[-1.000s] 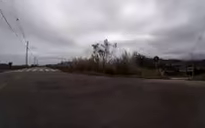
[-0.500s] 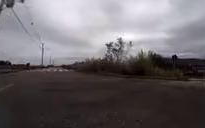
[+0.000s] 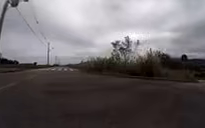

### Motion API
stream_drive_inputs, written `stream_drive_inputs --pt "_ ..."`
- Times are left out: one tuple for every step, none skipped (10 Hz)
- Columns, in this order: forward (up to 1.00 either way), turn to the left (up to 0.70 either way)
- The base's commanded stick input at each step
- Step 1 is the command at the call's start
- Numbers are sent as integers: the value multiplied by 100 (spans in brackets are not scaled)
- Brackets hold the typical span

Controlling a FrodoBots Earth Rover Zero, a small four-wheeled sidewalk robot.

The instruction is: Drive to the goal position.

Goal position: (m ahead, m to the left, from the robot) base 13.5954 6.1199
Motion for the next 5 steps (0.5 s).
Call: stream_drive_inputs --pt "70 0" --pt "70 0" --pt "70 0" --pt "70 0" --pt "70 0"
